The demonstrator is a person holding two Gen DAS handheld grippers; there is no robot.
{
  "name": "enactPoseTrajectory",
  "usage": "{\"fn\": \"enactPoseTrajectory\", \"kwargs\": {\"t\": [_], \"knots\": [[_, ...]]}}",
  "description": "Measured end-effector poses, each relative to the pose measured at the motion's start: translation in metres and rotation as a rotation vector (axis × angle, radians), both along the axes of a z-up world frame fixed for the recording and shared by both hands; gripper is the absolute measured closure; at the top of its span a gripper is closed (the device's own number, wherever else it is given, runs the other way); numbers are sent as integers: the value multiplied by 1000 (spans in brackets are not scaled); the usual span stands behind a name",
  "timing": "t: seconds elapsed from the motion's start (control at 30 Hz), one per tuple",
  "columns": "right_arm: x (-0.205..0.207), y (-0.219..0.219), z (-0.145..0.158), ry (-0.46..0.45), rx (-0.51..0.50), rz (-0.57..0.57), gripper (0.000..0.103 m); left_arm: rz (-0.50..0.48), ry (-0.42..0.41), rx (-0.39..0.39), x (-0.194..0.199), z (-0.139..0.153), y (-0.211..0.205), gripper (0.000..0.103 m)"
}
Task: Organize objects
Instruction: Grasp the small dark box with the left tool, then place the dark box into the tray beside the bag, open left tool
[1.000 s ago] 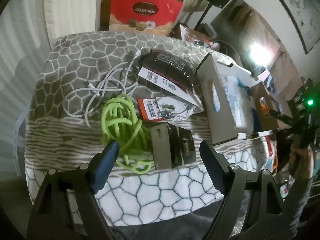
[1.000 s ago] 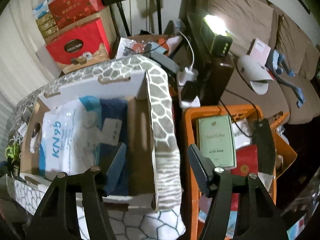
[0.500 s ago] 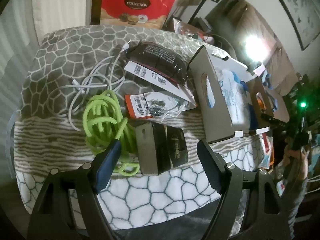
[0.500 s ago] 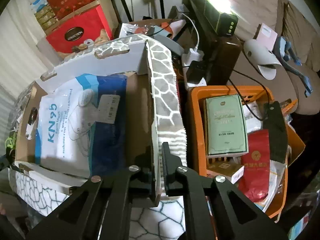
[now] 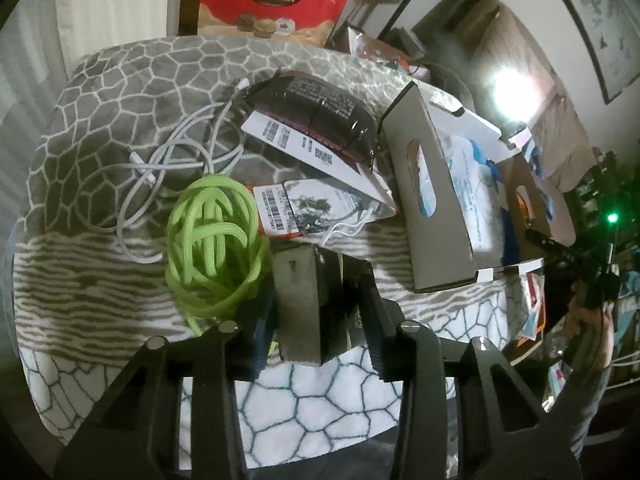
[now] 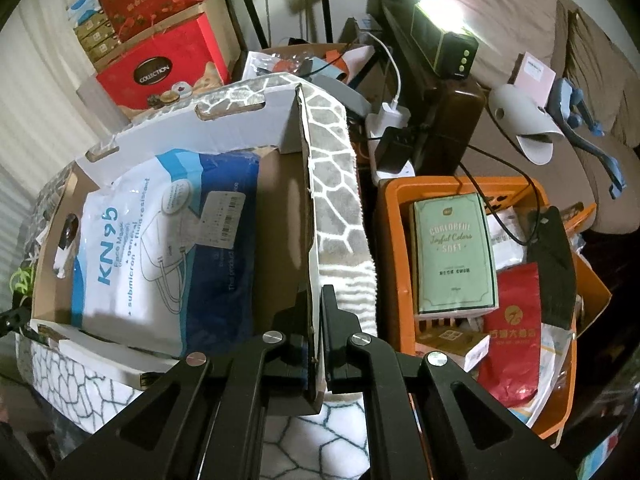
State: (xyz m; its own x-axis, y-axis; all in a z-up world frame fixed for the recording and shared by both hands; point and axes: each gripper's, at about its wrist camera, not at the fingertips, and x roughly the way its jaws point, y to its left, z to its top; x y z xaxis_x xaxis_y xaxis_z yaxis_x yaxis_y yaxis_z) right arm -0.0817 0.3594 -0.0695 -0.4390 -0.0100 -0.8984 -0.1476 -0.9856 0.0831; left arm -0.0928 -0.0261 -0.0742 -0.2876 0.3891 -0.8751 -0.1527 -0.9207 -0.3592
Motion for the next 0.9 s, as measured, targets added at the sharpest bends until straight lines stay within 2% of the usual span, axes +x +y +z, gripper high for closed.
{"fn": "enactPoseTrajectory", "kwargs": {"t": [0.07, 0.23, 0.33, 0.43, 0.57, 0.67, 0.9], "knots": [[0, 0, 0, 0, 0, 0, 99, 4, 14, 14, 2, 4, -2, 73], [0, 0, 0, 1, -4, -1, 99, 14, 61, 33, 5, 23, -6, 77], [1, 0, 0, 3, -6, -1, 99, 15, 82, 76, 6, 38, -8, 77], [1, 0, 0, 3, -6, -1, 99, 12, 119, 165, 7, 60, -4, 77], [1, 0, 0, 3, -6, -2, 99, -40, 157, 227, 0, 81, 24, 77], [1, 0, 0, 3, -7, -1, 99, -61, 149, 239, -10, 80, 50, 77], [1, 0, 0, 3, -6, 1, 99, -65, 58, 263, -36, 46, 95, 77]]}}
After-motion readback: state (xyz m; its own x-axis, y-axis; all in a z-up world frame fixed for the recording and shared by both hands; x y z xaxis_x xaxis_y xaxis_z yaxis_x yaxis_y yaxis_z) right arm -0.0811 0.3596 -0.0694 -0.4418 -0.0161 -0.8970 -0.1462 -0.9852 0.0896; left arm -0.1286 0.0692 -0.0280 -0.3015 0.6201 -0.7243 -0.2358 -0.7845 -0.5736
